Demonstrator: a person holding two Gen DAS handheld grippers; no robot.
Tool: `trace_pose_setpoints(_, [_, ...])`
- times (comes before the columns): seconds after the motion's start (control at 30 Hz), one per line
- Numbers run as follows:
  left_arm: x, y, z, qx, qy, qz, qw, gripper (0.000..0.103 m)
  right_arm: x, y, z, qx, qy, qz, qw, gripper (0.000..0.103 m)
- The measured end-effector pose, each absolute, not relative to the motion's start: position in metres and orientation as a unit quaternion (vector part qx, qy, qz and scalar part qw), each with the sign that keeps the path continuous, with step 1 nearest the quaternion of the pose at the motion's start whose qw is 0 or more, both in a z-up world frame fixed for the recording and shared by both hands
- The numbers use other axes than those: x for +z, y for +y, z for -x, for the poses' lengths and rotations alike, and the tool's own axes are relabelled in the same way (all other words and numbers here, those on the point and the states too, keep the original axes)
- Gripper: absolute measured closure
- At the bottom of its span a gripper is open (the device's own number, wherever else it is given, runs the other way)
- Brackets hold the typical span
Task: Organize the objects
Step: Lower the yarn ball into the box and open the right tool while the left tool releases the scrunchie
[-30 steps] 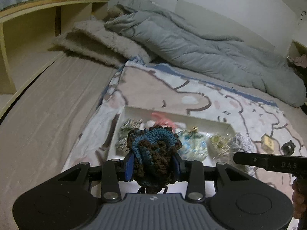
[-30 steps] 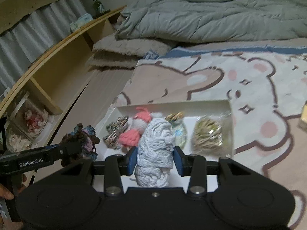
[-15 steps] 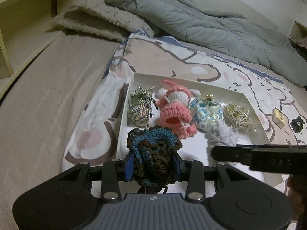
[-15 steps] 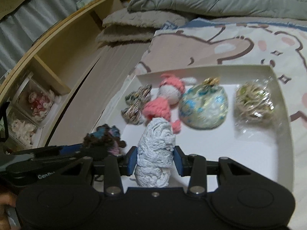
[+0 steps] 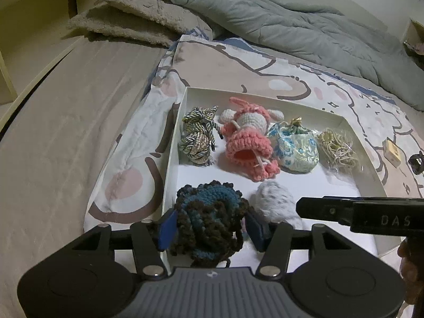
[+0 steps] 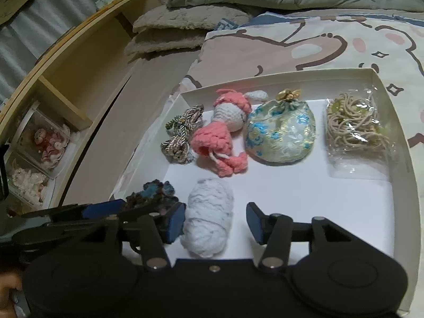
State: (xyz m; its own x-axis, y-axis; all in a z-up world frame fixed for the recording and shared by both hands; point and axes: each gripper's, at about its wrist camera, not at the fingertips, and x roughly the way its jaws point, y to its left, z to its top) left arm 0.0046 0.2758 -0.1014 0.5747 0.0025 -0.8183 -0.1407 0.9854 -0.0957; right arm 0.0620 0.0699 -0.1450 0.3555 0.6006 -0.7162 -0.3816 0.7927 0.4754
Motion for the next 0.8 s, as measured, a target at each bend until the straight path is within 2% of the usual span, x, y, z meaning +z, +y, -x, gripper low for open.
trace_pose_setpoints(0.53, [-0.081,0.264,-0.006,0.044,0.449,0.089,0.888,0.046,-0.124,0.05,-0.062,0.309,0.464,-0.11,0.823,0.05])
trace_pose_setpoints(0.6, [-0.076,0.262,-0.006,0.045,0.445,0.093,0.889,0.046,-0.119,0.045,-0.062,0.309,0.458,-0.106,0.827,0.044])
trace_pose_setpoints(0.8, [-0.064,0.251,-0.009,0.045,0.435,0.096,0.894,0.045,-0.103,0.021,-0.067,0.305,0.44,-0.094,0.84,0.039])
